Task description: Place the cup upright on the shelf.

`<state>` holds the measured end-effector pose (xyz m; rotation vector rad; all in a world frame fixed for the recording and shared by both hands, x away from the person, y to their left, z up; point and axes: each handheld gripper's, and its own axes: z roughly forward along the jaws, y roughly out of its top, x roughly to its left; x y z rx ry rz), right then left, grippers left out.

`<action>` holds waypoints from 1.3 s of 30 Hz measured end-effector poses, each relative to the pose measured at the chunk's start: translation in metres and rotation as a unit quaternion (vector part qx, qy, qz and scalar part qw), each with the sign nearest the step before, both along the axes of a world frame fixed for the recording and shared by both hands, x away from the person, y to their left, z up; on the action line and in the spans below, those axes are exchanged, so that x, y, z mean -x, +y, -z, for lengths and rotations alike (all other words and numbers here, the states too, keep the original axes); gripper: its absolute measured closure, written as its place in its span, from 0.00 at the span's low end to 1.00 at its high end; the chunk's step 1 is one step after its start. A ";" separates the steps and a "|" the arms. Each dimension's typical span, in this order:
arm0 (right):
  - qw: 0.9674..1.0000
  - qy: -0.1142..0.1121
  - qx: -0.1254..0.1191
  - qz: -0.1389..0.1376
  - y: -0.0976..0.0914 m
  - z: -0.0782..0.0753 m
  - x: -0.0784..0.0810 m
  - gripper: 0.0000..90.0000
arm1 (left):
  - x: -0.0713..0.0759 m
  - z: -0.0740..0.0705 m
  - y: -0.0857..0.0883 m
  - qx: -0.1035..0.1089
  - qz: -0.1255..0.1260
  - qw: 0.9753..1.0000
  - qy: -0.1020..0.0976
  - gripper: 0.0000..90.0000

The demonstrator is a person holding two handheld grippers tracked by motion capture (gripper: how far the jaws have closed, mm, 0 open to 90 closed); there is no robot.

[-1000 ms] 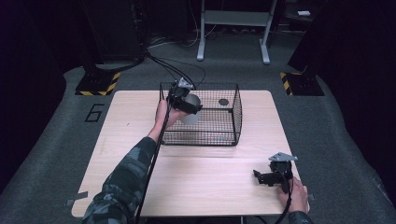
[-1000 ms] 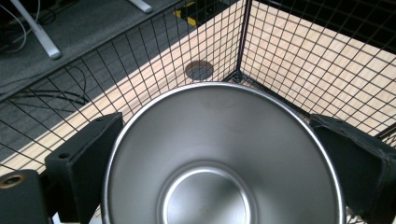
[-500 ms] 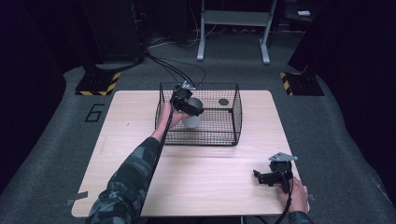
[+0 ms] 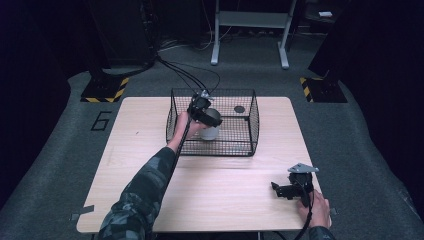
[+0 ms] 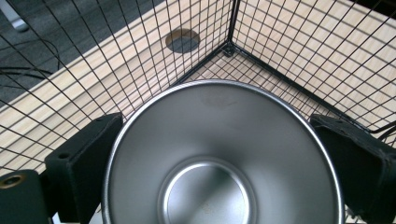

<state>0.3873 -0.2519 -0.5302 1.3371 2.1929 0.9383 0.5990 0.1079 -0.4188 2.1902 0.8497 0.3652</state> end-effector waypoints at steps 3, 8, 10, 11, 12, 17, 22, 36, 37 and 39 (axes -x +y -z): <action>1.000 0.000 0.001 -0.001 0.000 0.000 0.000 0.00 | -0.001 0.002 -0.001 -0.006 0.002 1.000 0.006 0.07; 1.000 -0.001 0.001 -0.001 0.000 0.000 0.000 0.00 | -0.004 0.005 -0.001 -0.010 0.000 1.000 0.008 0.07; 1.000 0.000 0.001 -0.001 0.000 0.000 0.000 0.00 | -0.005 0.006 -0.001 -0.012 0.000 1.000 0.008 0.07; 1.000 0.000 0.001 -0.001 0.000 0.000 0.000 0.00 | -0.005 0.007 -0.001 -0.015 -0.001 1.000 0.009 0.07; 1.000 0.000 0.001 -0.001 0.000 0.000 0.000 0.00 | -0.005 0.007 -0.001 -0.015 -0.001 1.000 0.009 0.07; 1.000 0.000 0.000 -0.001 0.000 0.000 0.000 0.00 | -0.007 0.011 -0.003 -0.015 -0.005 1.000 0.013 0.07; 1.000 0.000 0.001 -0.001 0.000 0.000 0.000 0.00 | -0.007 0.012 -0.002 -0.016 -0.006 1.000 0.016 0.07; 1.000 0.001 -0.003 -0.002 0.000 0.000 0.000 0.00 | -0.003 0.013 0.003 -0.012 0.000 1.000 0.012 0.06; 1.000 0.001 -0.003 -0.002 0.000 0.000 0.000 0.00 | -0.003 0.012 0.003 -0.011 0.000 1.000 0.009 0.06; 1.000 0.001 -0.003 -0.002 0.000 0.000 0.000 0.00 | -0.002 0.009 0.003 -0.007 -0.008 1.000 0.005 0.01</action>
